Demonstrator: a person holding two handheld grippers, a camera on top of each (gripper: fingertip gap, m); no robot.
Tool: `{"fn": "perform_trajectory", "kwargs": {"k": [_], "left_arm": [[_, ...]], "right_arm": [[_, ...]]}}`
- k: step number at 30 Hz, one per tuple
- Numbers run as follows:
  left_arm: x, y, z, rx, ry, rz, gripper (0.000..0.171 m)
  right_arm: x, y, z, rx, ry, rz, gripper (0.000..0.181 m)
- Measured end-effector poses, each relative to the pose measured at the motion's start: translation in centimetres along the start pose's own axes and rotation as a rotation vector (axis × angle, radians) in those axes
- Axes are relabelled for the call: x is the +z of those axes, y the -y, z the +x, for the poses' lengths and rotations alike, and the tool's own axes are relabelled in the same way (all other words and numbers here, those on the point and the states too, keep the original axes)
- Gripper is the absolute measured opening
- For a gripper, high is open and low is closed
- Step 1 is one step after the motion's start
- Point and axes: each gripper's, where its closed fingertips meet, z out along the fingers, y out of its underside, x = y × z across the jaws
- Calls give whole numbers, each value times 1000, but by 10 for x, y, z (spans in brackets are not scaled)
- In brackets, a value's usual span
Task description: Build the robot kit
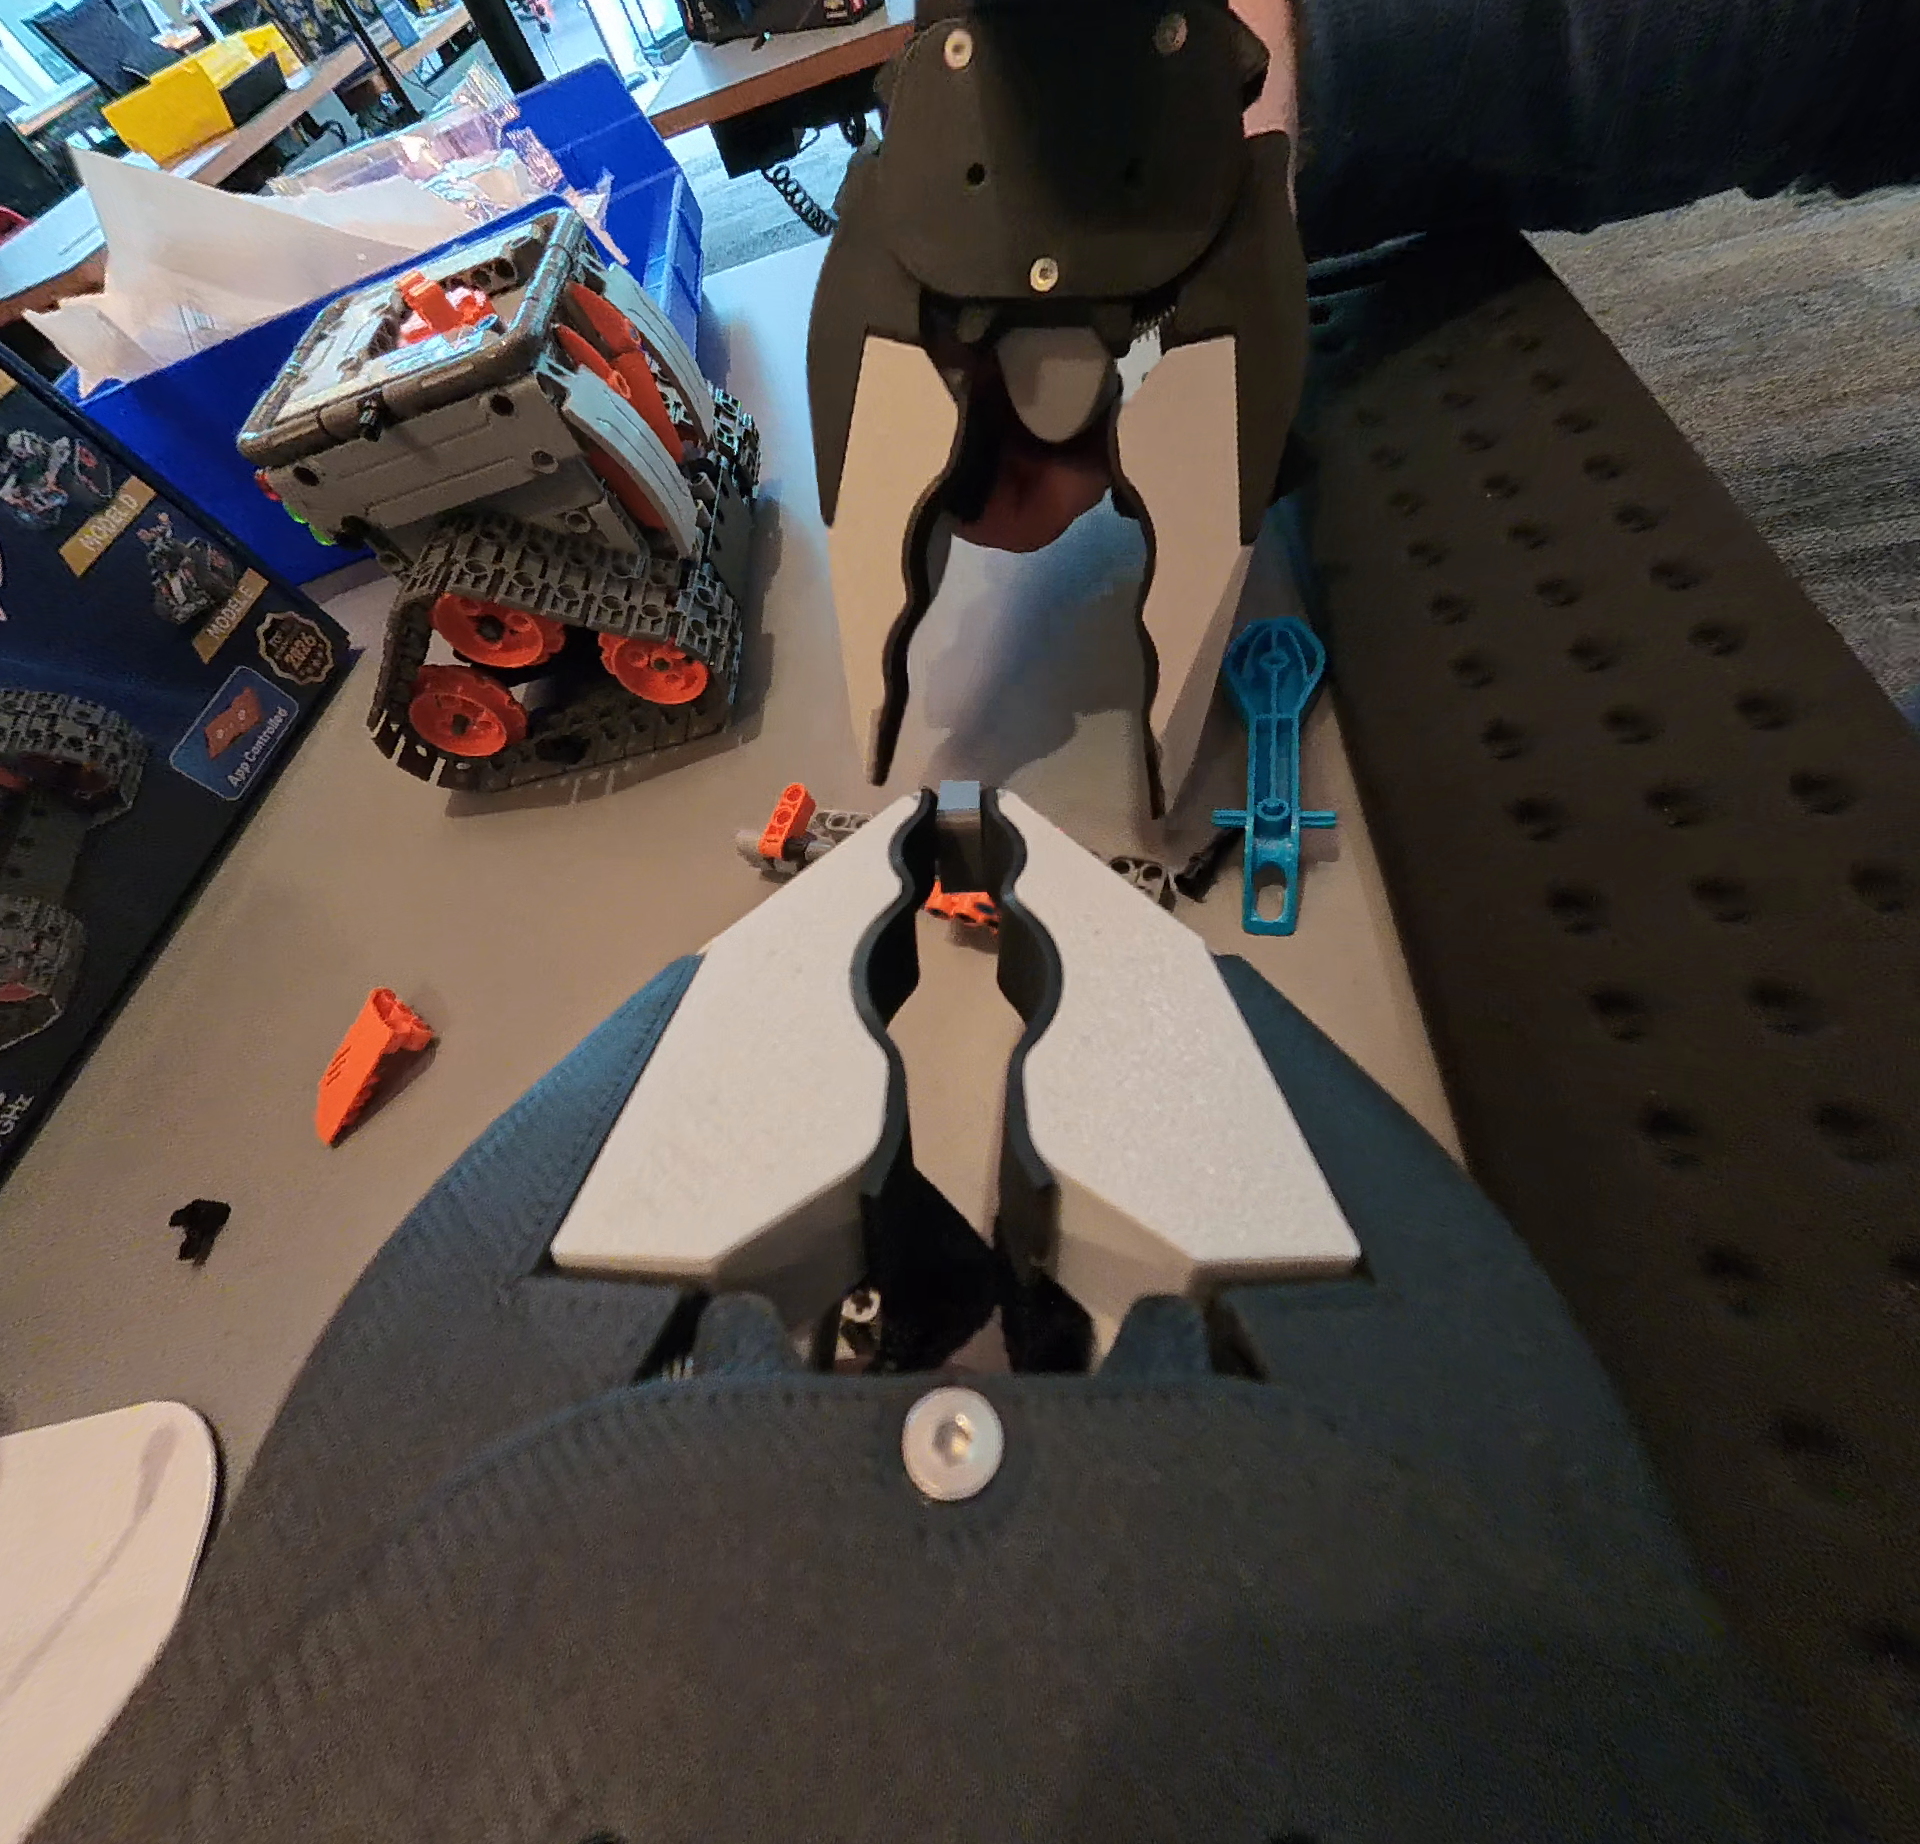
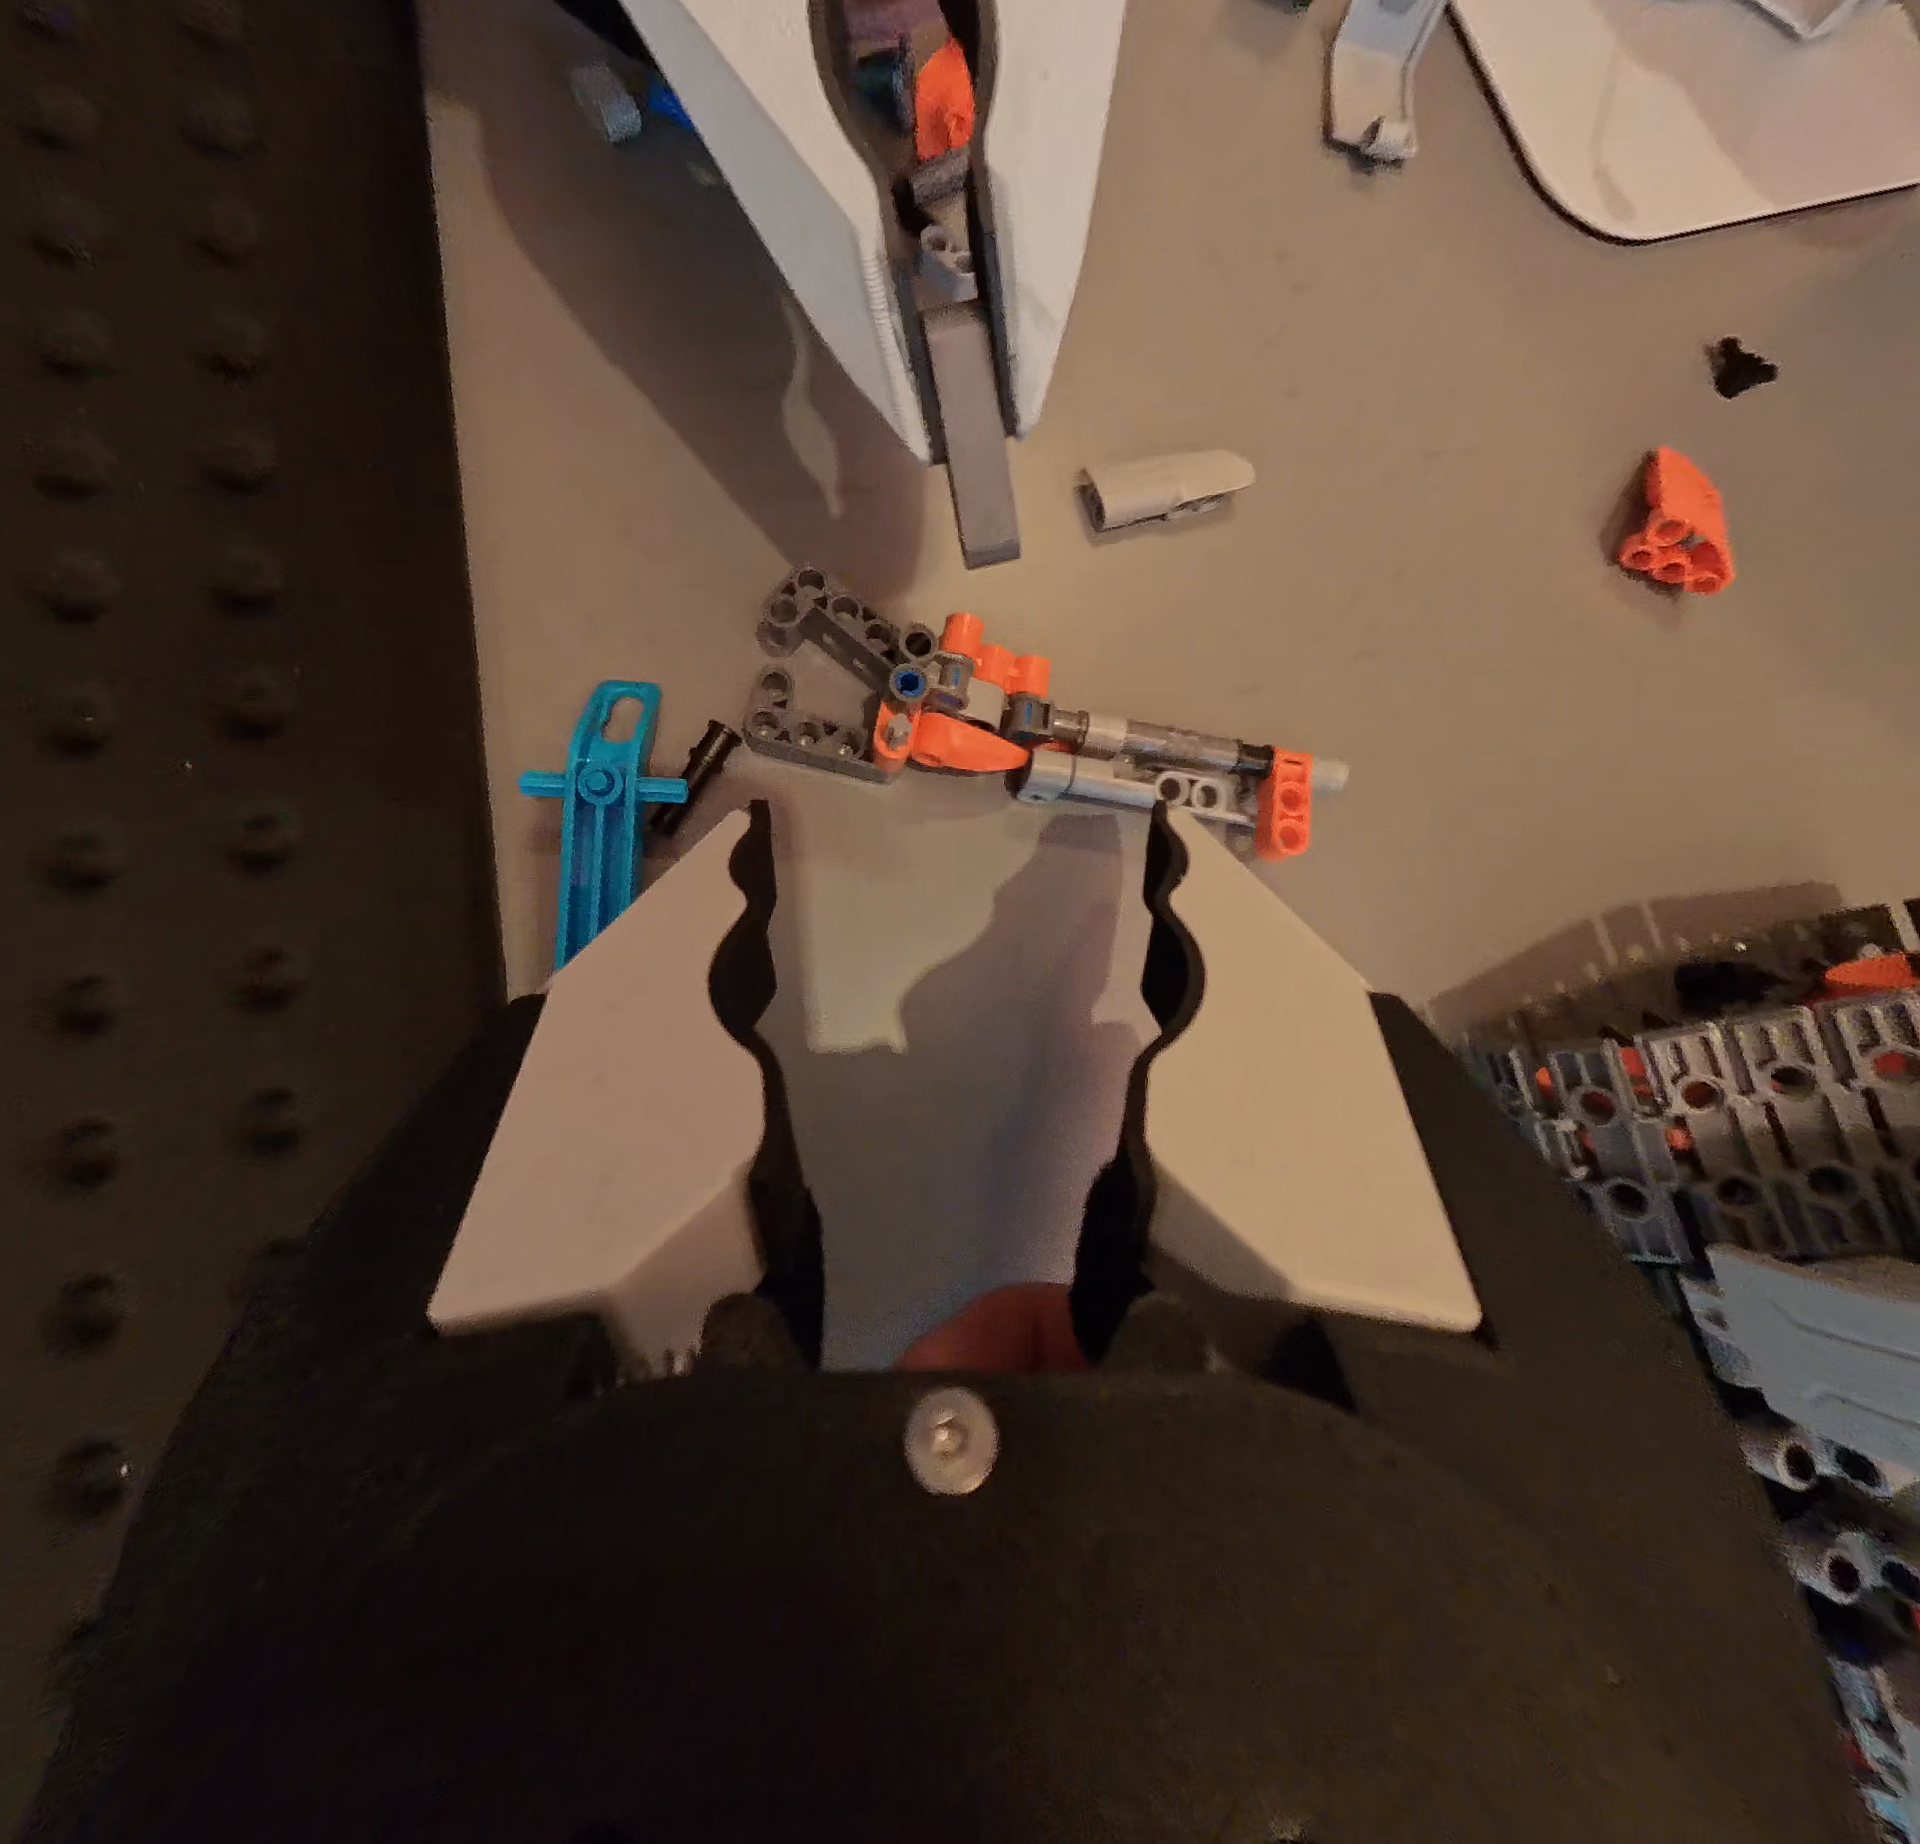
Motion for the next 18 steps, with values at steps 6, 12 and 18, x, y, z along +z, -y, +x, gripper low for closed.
{"fn": "perform_trajectory", "kwargs": {"k": [6,12,18], "left_arm": [[6,-3,10,38,-36,-12,6],[13,-6,14,287,31,-83,6],[12,-6,10,327,144,-210,6]], "right_arm": [[-9,11,-9,32,52,94,70],[-10,17,-8,-43,28,149,41],[-13,17,7,-245,-97,91,31]]}}
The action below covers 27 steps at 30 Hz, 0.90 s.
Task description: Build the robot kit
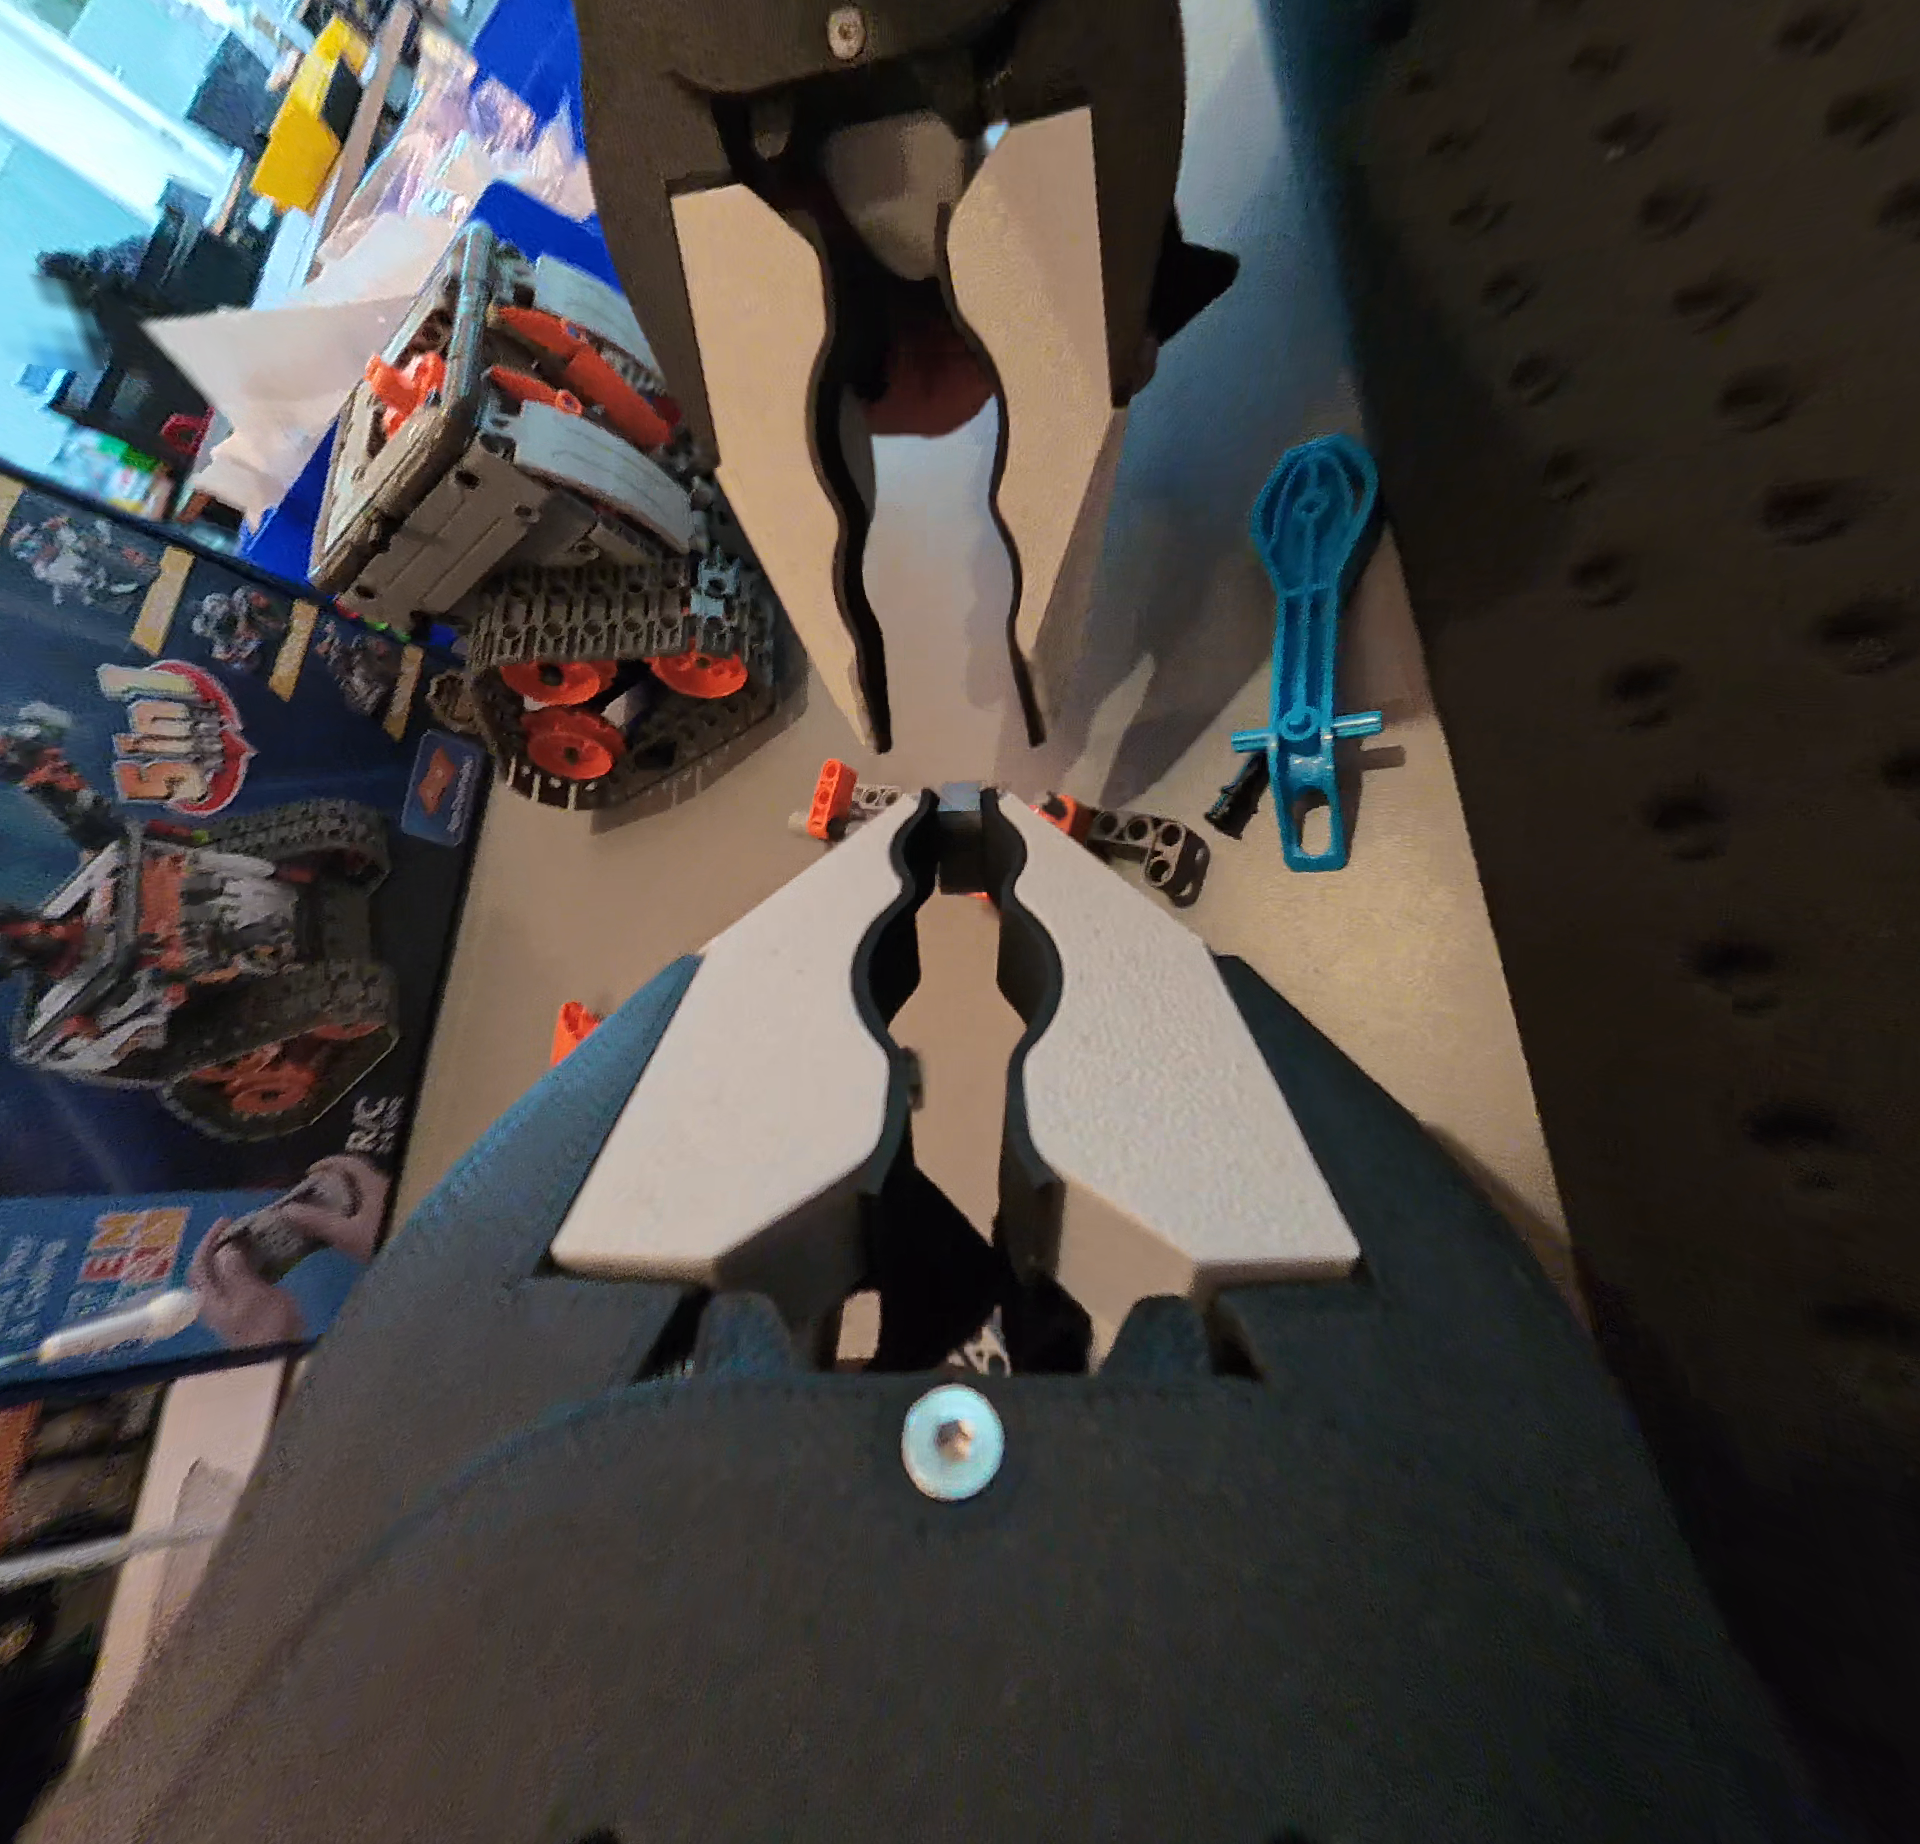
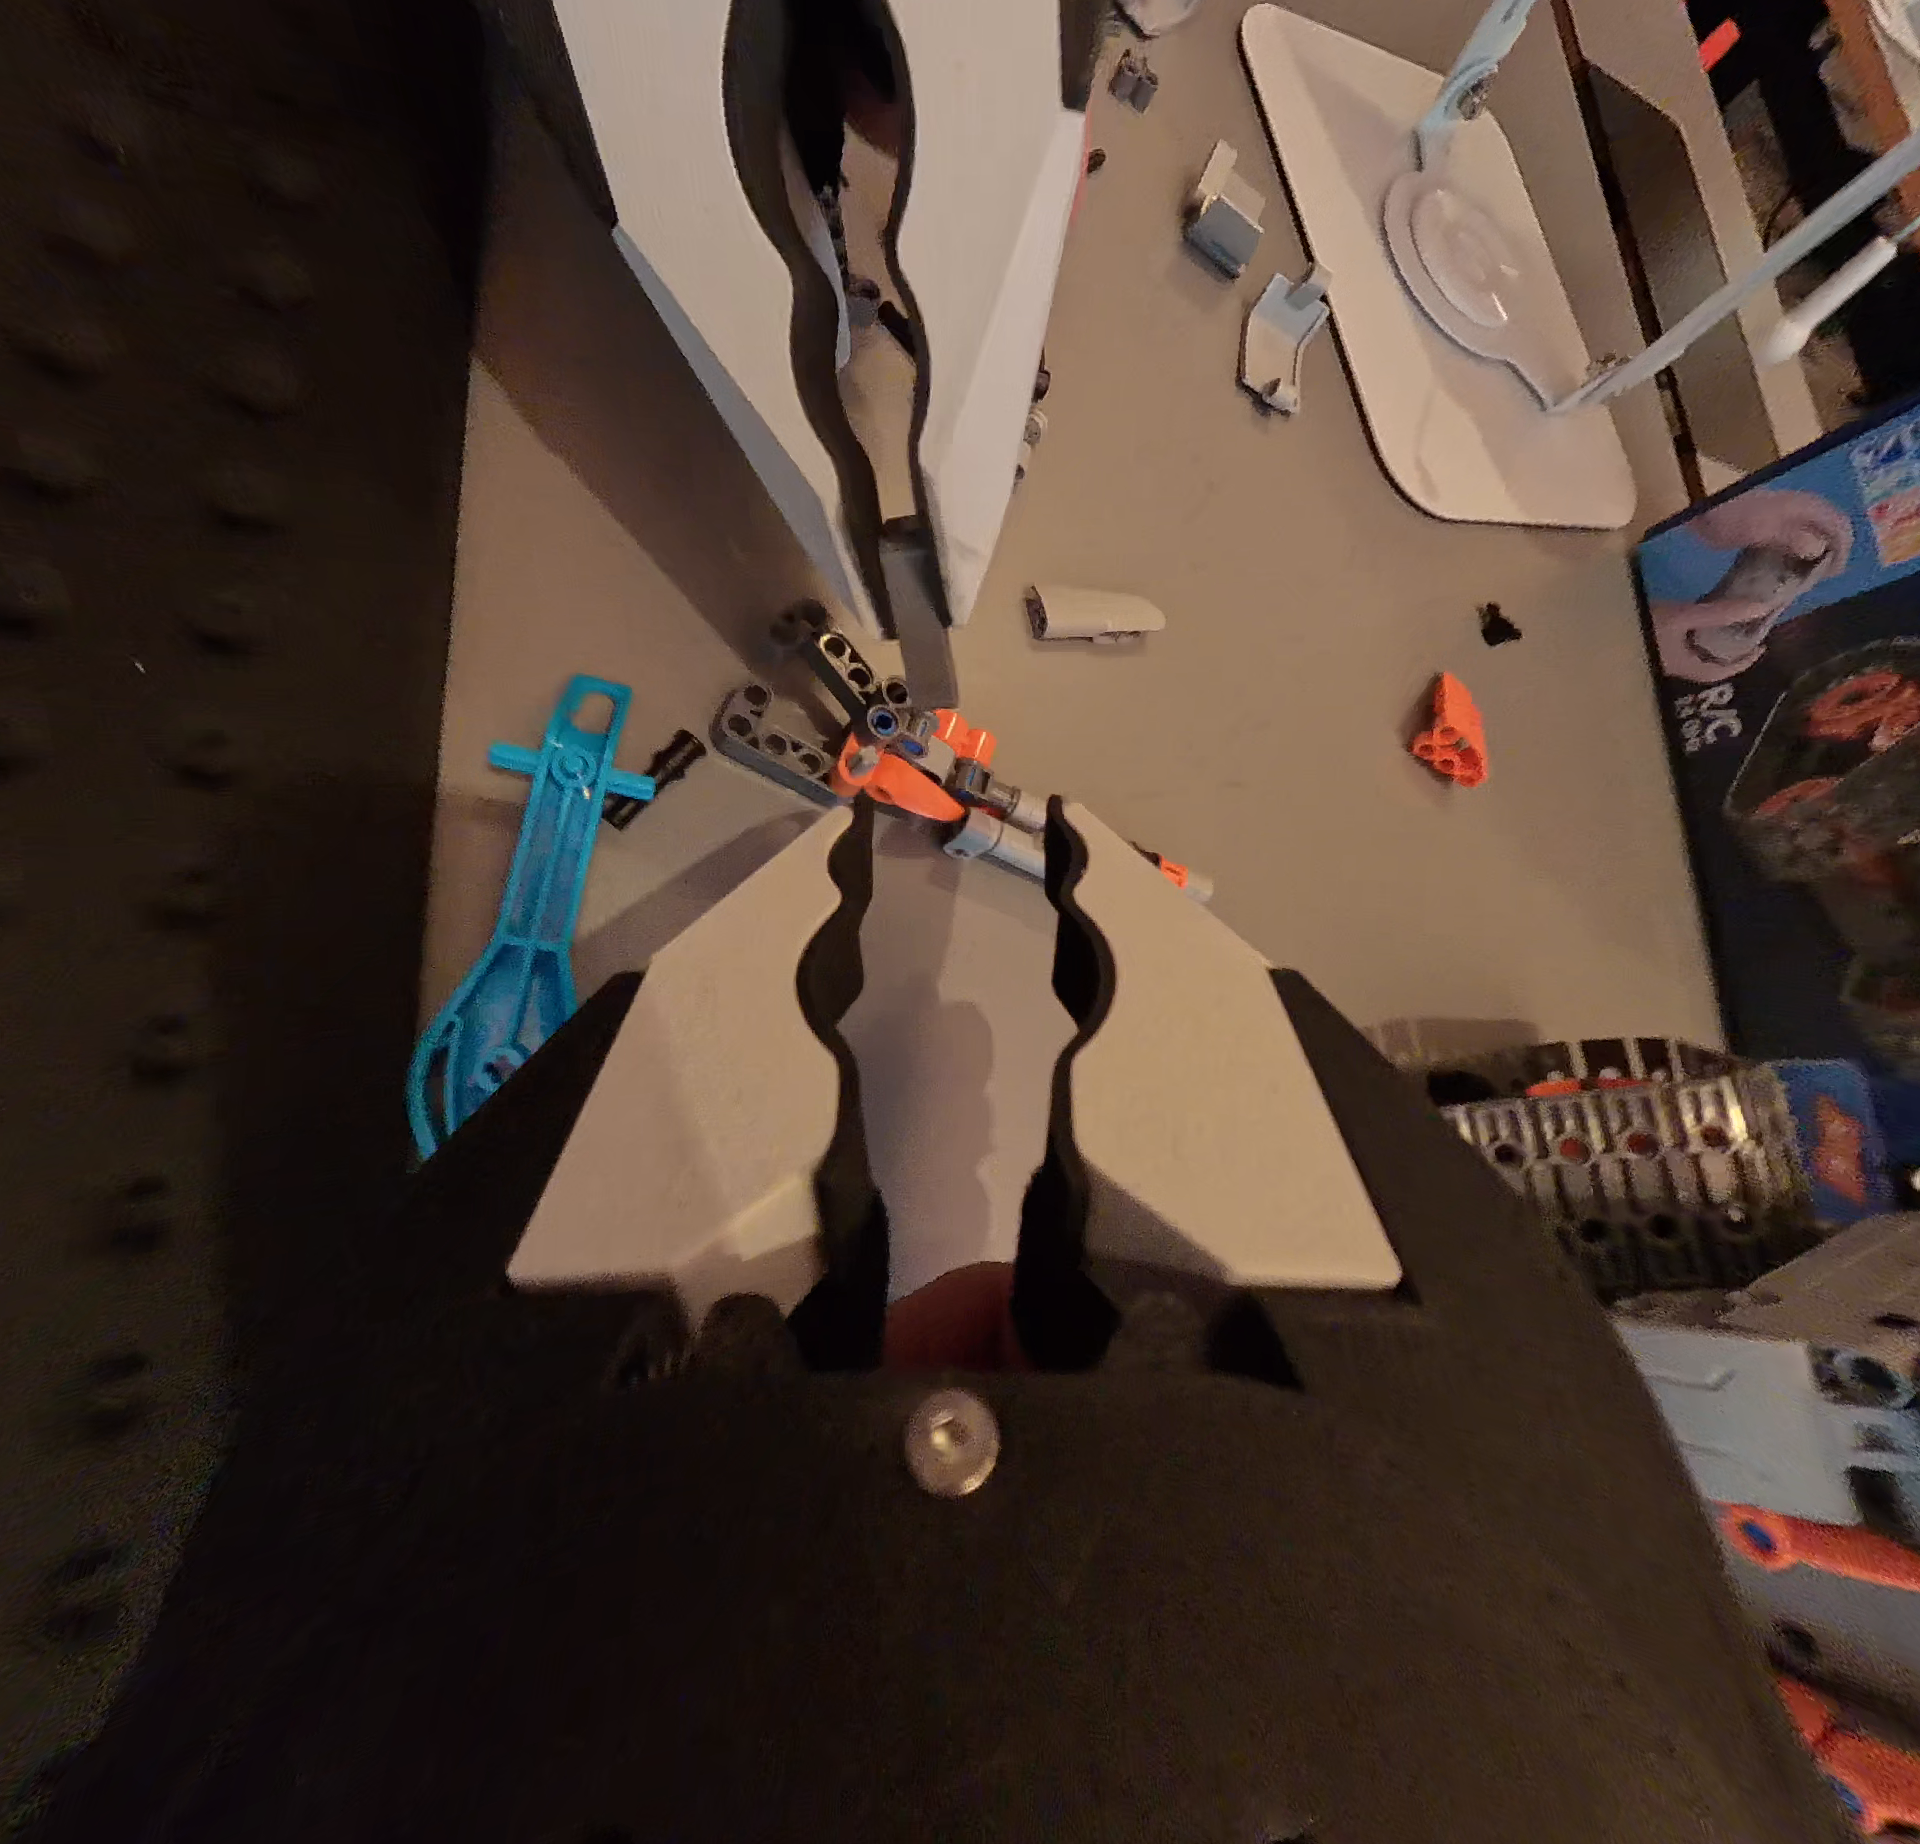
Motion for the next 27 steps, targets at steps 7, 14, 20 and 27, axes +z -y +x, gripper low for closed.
{"fn": "perform_trajectory", "kwargs": {"k": [7,14,20,27], "left_arm": [[4,-3,11,128,114,-177,6],[3,-13,11,185,137,-204,6],[-5,-15,1,260,167,-159,6],[-14,-29,-14,297,123,-129,6]], "right_arm": [[13,5,-1,-135,84,-5,31],[27,3,-6,-155,122,-34,31],[28,4,1,-109,137,-26,32],[35,-6,5,-54,184,-57,22]]}}
